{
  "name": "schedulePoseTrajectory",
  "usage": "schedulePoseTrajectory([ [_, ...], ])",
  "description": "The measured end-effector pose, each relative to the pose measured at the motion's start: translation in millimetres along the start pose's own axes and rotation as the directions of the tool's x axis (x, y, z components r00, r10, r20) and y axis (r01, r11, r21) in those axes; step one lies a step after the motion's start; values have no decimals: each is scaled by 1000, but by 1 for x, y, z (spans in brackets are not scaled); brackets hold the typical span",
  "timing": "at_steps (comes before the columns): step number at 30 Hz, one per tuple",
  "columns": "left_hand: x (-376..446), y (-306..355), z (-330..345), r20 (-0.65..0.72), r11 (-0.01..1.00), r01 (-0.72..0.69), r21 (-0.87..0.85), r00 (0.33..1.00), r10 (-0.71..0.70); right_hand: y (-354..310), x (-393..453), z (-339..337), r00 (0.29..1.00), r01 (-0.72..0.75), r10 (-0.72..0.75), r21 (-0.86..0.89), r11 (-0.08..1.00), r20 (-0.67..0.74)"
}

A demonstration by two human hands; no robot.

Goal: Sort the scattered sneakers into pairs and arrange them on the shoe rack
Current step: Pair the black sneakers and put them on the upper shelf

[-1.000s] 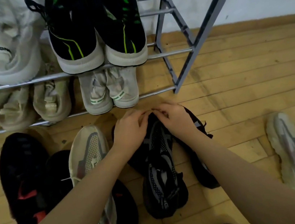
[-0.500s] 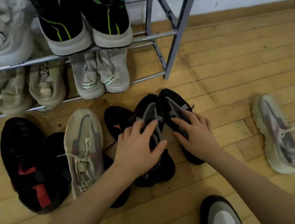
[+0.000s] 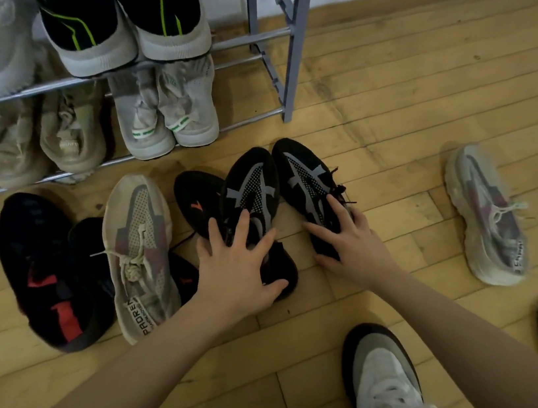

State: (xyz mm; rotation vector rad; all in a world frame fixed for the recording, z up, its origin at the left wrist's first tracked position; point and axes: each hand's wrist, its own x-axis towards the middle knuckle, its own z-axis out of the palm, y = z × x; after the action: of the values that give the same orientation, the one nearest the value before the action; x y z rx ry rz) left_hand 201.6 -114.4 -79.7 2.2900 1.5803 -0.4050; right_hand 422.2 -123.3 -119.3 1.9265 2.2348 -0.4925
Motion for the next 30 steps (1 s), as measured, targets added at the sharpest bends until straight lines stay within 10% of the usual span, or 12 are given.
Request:
schedulePoseTrajectory([
  [17, -9, -13, -36, -482, 939, -169, -299, 876, 4, -39, -21, -35, 856, -30, 218, 375, 927, -470],
  [30, -14, 21, -160, -758, 881, -427, -205, 638, 133, -43, -39, -164, 644, -27, 341, 424, 905, -686],
])
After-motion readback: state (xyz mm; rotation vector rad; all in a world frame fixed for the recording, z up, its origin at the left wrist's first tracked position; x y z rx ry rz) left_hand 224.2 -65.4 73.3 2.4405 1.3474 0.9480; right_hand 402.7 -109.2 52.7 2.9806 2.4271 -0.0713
